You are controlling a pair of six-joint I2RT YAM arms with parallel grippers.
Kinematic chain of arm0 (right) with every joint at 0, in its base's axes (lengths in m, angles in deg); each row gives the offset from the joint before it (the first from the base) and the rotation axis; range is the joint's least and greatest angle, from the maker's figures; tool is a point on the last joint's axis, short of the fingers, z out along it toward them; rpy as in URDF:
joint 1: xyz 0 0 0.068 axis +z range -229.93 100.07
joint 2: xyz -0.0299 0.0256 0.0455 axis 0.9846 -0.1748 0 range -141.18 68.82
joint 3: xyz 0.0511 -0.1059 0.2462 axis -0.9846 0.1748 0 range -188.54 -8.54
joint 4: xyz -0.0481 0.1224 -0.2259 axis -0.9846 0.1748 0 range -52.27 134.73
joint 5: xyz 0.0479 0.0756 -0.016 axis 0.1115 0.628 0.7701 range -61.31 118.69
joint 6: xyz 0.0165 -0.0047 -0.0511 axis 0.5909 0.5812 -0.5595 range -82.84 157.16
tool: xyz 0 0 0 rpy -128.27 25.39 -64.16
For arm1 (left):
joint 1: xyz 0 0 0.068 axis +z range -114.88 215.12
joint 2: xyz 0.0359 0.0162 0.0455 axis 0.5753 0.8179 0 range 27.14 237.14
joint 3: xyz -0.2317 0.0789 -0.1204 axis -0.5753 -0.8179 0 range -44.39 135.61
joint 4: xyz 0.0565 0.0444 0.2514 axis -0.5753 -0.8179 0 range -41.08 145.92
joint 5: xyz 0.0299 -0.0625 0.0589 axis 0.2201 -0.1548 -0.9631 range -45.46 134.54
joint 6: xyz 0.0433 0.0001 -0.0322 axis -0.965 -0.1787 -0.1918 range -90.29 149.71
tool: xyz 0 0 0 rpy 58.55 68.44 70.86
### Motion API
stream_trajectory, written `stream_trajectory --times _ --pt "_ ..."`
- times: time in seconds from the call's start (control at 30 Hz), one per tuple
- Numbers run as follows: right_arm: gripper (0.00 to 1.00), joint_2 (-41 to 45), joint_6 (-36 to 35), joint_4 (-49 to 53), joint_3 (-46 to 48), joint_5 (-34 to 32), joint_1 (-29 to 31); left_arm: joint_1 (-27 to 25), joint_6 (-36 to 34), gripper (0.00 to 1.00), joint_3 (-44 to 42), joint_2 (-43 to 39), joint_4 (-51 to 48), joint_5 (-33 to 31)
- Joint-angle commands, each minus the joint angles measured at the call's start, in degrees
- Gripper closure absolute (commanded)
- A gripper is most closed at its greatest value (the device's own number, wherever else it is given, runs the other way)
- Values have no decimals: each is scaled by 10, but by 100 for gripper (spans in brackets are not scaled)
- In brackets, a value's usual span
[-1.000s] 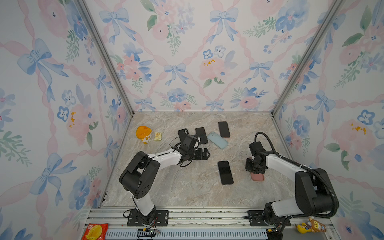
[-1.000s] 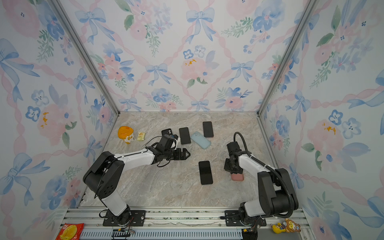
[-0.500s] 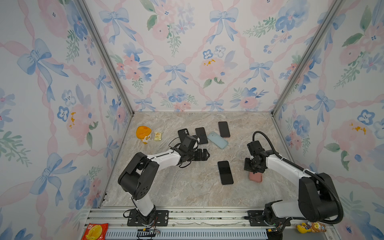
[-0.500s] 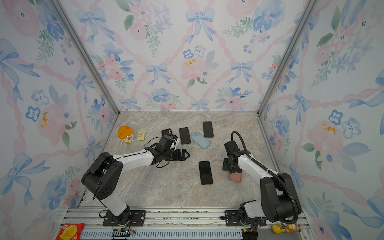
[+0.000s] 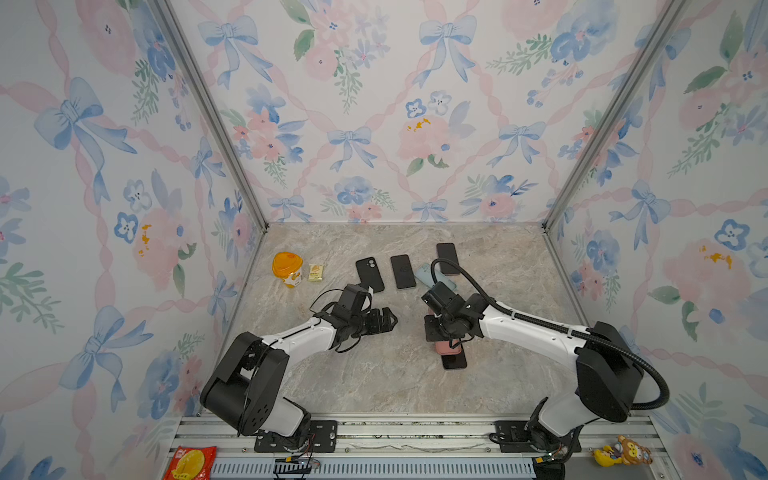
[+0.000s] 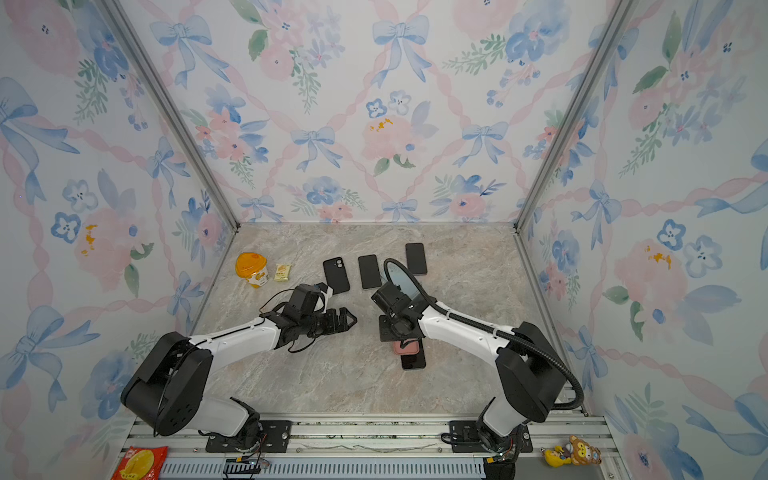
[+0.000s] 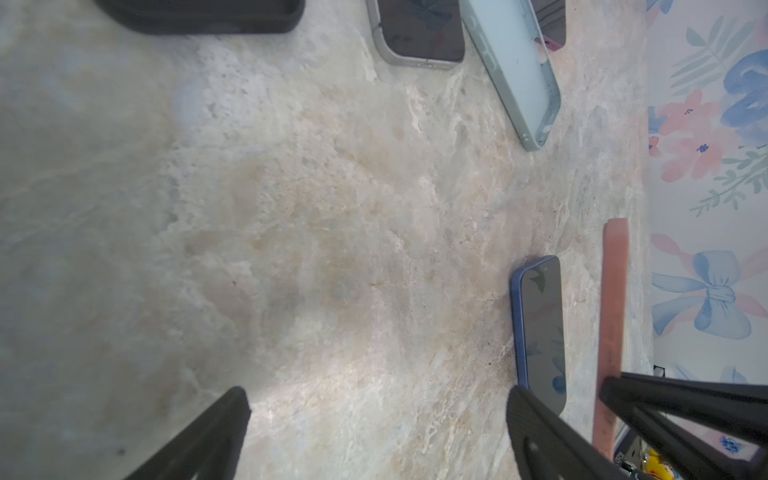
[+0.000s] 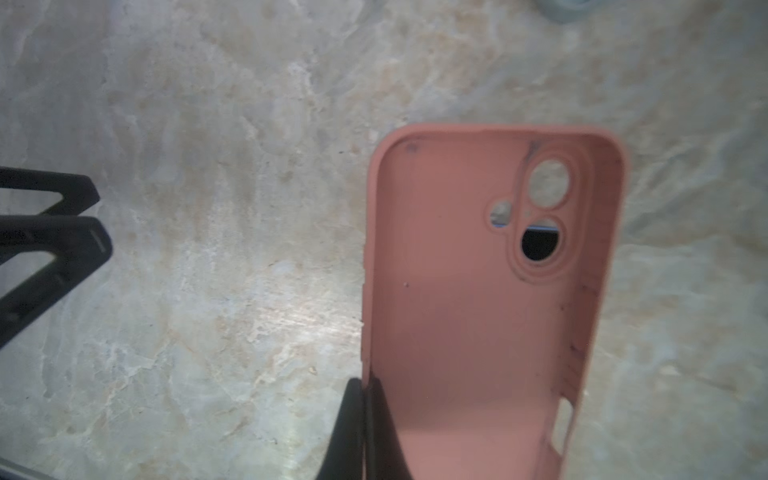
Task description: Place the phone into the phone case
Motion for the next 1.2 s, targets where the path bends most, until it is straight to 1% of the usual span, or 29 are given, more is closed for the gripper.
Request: stream_trajectory --times 0.0,0.1,0.2,0.37,0.43,0.47,0.6,0.7,0.77,0.87,0.93,1.03,1.17 --pt "100 -59 28 -29 -42 28 35 15 12 3 -30 -34 -1 8" --pt "100 -101 35 -45 -61 47 50 25 12 3 -51 -57 -3 7" --pt "100 -119 47 -67 -59 57 54 29 11 3 -64 -74 -6 4" --pt "95 -134 63 -94 -45 72 56 30 7 2 -78 -88 -9 5" --pt "90 -132 62 -88 -46 68 59 29 5 2 -82 -89 -8 9" --pt "86 -127 60 -79 -47 62 61 28 5 2 -84 -92 -8 12" --pt "74 -95 52 -48 -36 25 67 10 15 2 -89 -101 -8 19" --pt "68 -73 44 -25 -29 8 69 -10 23 2 -89 -101 -8 30" --pt "66 -51 33 8 -25 -21 71 -22 29 2 -93 -99 -8 45" --pt "59 -3 2 53 1 -73 66 -40 36 3 -106 -98 8 86" --pt "52 39 -30 45 37 -74 55 -50 44 2 -108 -92 17 100" --pt "41 79 -55 49 80 -73 26 -68 53 3 -104 -80 24 115" --pt "31 120 -64 39 131 -79 1 -85 57 3 -98 -59 32 126"
